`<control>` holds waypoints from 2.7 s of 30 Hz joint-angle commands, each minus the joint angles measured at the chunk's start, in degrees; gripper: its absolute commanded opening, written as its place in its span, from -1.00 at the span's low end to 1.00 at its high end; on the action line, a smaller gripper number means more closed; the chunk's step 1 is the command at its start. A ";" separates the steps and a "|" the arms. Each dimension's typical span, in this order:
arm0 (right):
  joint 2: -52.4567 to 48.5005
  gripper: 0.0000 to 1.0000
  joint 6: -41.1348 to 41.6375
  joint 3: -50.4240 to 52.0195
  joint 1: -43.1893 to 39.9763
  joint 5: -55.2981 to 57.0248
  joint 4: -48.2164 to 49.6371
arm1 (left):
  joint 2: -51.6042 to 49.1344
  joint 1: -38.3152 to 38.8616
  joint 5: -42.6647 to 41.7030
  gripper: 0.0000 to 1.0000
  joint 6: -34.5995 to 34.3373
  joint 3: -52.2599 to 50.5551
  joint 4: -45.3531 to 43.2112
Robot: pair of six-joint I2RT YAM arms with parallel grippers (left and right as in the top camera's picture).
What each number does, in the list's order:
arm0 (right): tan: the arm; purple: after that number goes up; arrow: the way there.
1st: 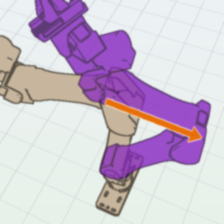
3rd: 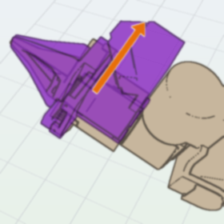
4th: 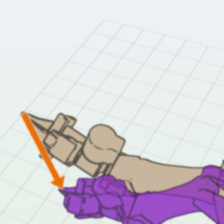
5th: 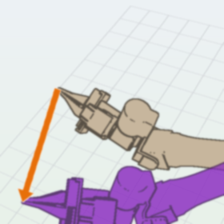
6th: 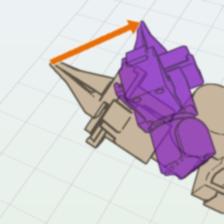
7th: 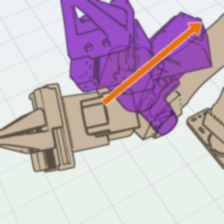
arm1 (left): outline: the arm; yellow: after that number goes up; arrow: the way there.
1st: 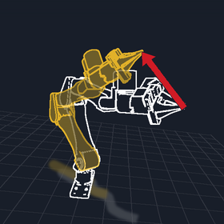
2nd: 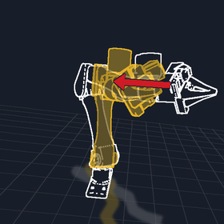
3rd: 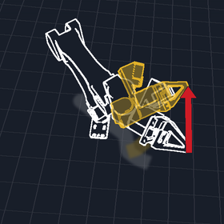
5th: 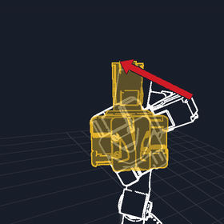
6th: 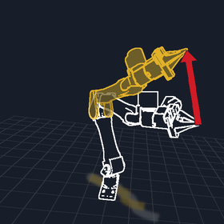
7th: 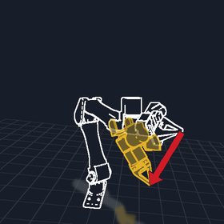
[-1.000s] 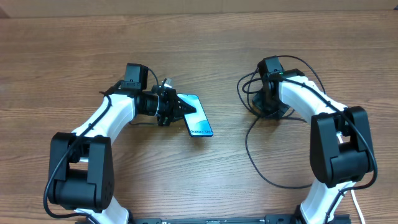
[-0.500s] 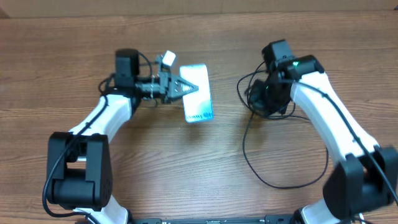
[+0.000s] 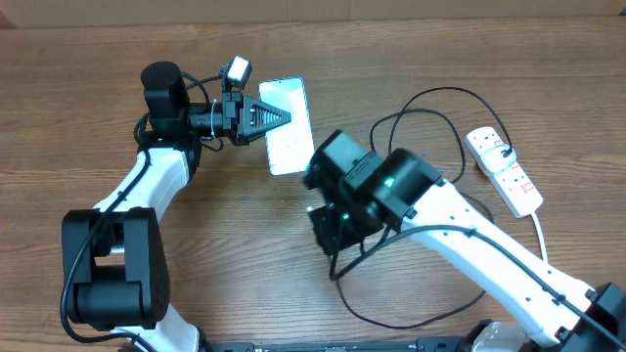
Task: Plug charger to phone and switch on socket
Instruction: 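Push the USB-C plug into the phone's bottom port with the right gripper, then release the plug and lower the phone onto the table with the left gripper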
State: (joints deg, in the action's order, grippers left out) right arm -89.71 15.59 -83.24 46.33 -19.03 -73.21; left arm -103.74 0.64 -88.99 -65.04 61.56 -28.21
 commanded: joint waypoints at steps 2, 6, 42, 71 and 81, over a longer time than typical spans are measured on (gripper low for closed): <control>1.20 -0.92 2.01 -0.72 0.81 -0.74 4.42 | -0.02 2.21 -1.66 -0.92 -0.94 0.85 -0.37; 1.20 -0.92 4.17 -0.72 0.52 -0.15 8.28 | -0.02 2.78 -1.64 -0.92 -0.50 0.85 -0.37; 1.20 -0.92 13.14 -0.72 -2.27 -0.15 11.69 | -0.02 0.35 -1.53 -0.91 -0.31 0.83 -0.35; 1.20 -0.92 13.14 -0.72 -2.36 3.54 13.94 | -0.02 0.37 -1.53 -0.92 0.74 0.83 -0.33; 1.20 -0.92 13.14 -0.72 -2.36 8.41 21.55 | -0.02 0.66 -1.55 -0.92 0.72 0.83 -0.31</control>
State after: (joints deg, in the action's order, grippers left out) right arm -89.71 28.69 -83.13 44.25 -15.33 -53.58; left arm -103.74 0.25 -88.31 -65.49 61.60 -28.32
